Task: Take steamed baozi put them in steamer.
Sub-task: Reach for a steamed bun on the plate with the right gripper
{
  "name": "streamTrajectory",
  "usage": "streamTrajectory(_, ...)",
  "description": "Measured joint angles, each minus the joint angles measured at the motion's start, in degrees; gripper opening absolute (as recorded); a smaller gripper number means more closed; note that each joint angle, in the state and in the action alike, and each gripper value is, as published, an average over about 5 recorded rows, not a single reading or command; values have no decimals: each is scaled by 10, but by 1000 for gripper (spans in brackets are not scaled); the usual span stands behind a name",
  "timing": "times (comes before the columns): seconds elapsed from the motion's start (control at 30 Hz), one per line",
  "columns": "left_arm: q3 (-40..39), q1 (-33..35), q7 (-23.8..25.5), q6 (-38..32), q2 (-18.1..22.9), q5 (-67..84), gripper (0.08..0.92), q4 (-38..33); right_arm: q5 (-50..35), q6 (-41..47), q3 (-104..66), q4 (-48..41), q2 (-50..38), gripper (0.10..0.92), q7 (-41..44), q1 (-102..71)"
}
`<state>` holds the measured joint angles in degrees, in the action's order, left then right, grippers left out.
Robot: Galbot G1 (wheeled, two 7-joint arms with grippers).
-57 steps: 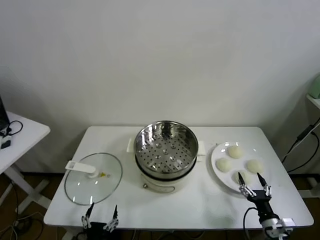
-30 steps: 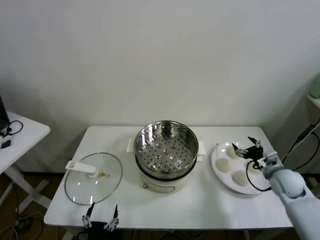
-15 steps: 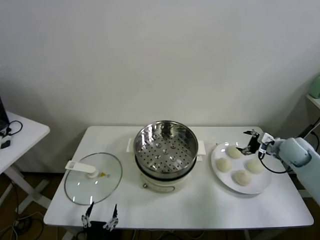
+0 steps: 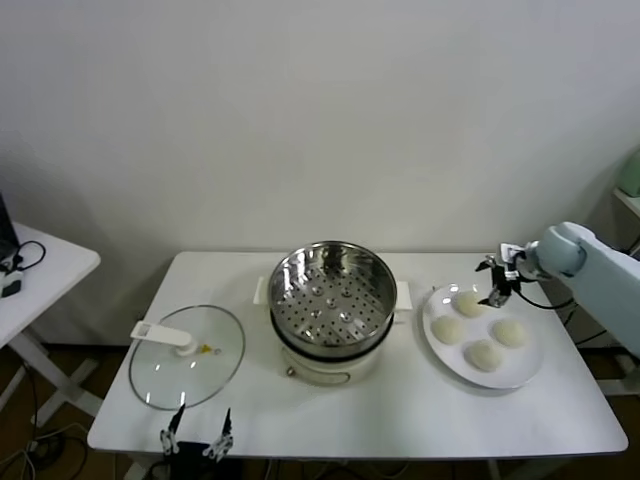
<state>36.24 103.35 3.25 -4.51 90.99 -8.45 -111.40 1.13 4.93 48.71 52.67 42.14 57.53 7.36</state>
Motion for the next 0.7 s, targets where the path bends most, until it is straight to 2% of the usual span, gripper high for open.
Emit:
streamTrajectory(0.37, 9, -6, 1, 2, -4, 7, 823, 13, 30, -41, 40, -113, 69, 823, 32, 27)
streamTrajectory(0.7, 12, -8, 1, 2, -6, 8, 823, 21, 63, -67, 9, -181, 106, 823, 40, 4)
